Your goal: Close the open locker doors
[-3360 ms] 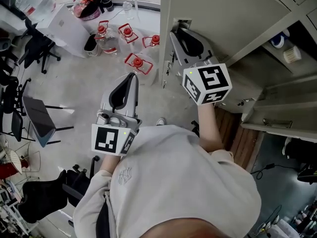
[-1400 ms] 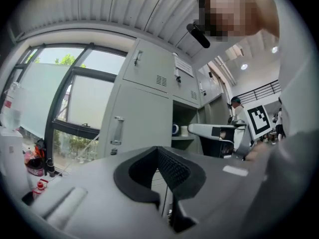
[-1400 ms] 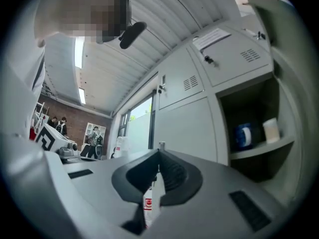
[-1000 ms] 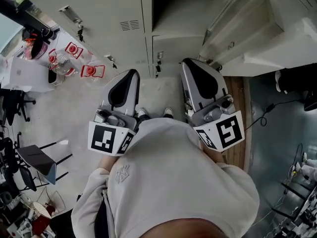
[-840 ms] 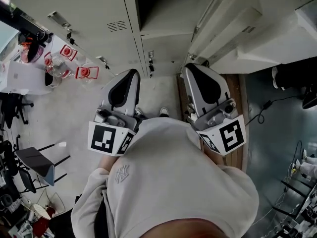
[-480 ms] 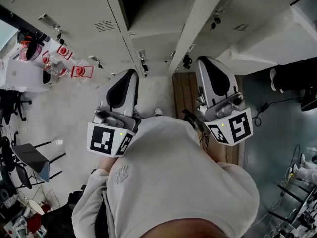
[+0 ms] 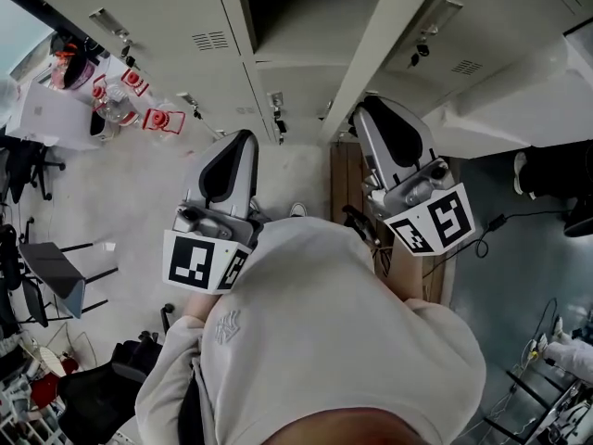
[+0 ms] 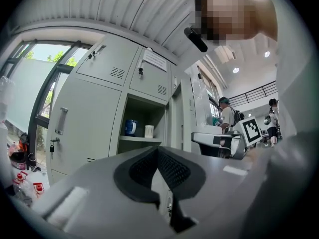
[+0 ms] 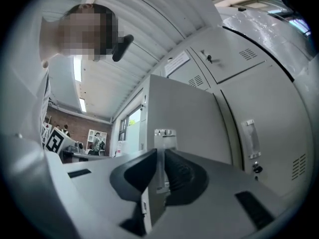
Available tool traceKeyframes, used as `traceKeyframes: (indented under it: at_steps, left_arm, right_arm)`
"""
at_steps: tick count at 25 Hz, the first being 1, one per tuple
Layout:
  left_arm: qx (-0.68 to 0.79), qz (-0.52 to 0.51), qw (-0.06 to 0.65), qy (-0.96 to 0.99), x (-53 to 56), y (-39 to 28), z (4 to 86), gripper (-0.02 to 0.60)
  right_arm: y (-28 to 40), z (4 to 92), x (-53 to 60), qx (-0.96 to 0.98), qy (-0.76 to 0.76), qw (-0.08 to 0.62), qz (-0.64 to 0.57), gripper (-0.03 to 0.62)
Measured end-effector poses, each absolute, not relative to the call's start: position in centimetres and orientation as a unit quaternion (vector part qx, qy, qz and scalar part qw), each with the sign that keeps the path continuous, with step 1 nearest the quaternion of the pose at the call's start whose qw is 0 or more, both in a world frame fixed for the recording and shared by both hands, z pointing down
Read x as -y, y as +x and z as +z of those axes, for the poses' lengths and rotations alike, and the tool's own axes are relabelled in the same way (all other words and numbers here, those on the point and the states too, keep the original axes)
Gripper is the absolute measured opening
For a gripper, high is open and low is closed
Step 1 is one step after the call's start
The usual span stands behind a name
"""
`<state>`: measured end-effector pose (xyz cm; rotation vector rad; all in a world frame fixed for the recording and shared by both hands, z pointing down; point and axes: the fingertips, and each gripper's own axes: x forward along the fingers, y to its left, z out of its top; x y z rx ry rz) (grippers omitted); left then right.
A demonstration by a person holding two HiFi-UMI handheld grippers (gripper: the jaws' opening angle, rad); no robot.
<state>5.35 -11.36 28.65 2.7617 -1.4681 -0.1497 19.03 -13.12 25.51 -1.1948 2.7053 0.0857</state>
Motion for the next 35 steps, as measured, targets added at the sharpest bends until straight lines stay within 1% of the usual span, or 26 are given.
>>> traceKeyframes:
  at_steps: [9, 15, 24, 35]
  left_arm:
    - [0.478, -0.049, 0.009, 0.877, 11.4, 4.5, 28.7, 0.002]
    - [0.481, -0.052, 0.010, 0.875, 11.9, 3.7, 28.8, 0.002]
    - [0.490, -0.056, 0.010, 0.870, 13.0, 1.7, 28.7, 0.002]
    - [0.509, -0.055, 0.009, 0.859, 16.0, -2.9, 28.4, 0.002]
  right_arm:
    - [17.6, 25.2, 13.4, -0.923, -0.372, 0.103, 0.006, 0.018]
    - [16.4, 25.4, 14.2, -0.931, -0.349, 0.103, -0.006, 0.063]
    - [12.9, 25.3, 16.8, -0.938, -0.338, 0.075, 0.011, 0.063]
    - [8.8, 25.4, 21.9, -0.930, -0.363, 0.049, 0.025, 0.063]
